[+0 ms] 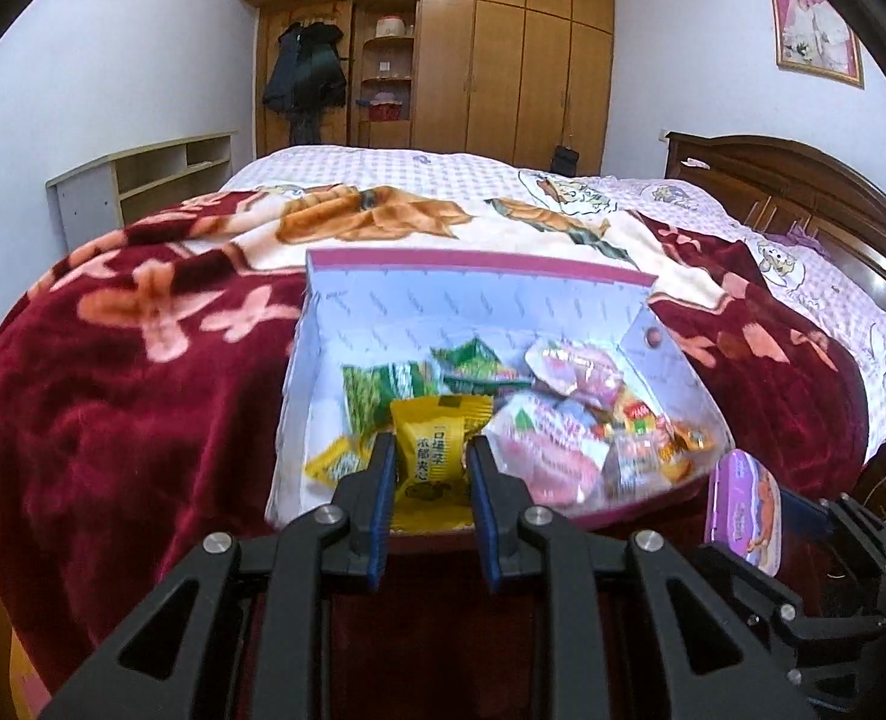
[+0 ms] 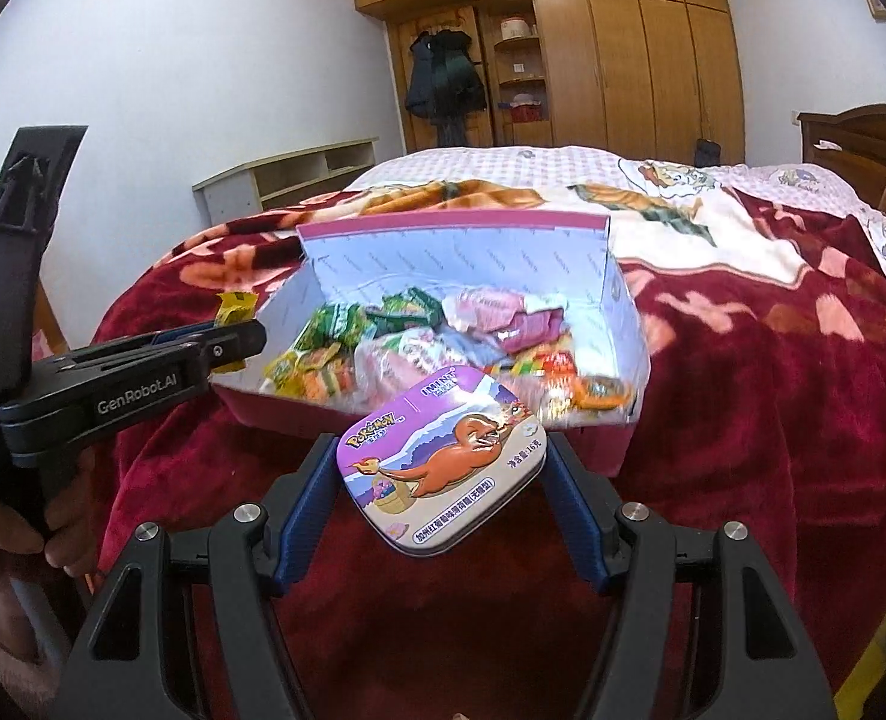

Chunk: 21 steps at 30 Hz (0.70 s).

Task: Organize snacks
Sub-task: 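Lift and carry the yellow candy and purple tin over the pink box, then lower both snacks into the box and open both grippers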

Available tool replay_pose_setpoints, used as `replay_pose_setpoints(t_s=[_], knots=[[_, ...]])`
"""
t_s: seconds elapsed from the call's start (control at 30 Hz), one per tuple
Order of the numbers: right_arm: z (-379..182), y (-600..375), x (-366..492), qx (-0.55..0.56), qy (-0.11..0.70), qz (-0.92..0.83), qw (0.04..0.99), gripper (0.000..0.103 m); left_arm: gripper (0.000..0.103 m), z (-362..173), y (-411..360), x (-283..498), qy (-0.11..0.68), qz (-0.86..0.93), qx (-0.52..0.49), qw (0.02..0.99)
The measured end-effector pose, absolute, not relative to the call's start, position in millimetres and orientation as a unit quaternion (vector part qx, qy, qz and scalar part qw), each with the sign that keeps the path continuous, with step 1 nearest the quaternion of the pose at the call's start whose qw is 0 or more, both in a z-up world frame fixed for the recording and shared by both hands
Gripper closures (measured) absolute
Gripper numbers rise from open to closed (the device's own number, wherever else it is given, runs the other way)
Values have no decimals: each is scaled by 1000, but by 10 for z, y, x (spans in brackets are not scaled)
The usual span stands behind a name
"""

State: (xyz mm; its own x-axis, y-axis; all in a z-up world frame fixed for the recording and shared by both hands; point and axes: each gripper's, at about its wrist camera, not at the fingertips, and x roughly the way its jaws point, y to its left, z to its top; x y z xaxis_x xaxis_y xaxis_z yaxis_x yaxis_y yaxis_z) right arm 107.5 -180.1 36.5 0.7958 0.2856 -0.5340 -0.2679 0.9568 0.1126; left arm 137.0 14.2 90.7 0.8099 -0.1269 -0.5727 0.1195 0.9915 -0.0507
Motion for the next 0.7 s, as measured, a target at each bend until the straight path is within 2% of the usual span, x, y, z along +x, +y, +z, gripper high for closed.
replay_pose_setpoints(t_s=[0.7], knots=[[407, -1910, 1764, 22, 288, 125, 949, 35, 79, 767, -36, 2429, 331, -43, 15, 943]])
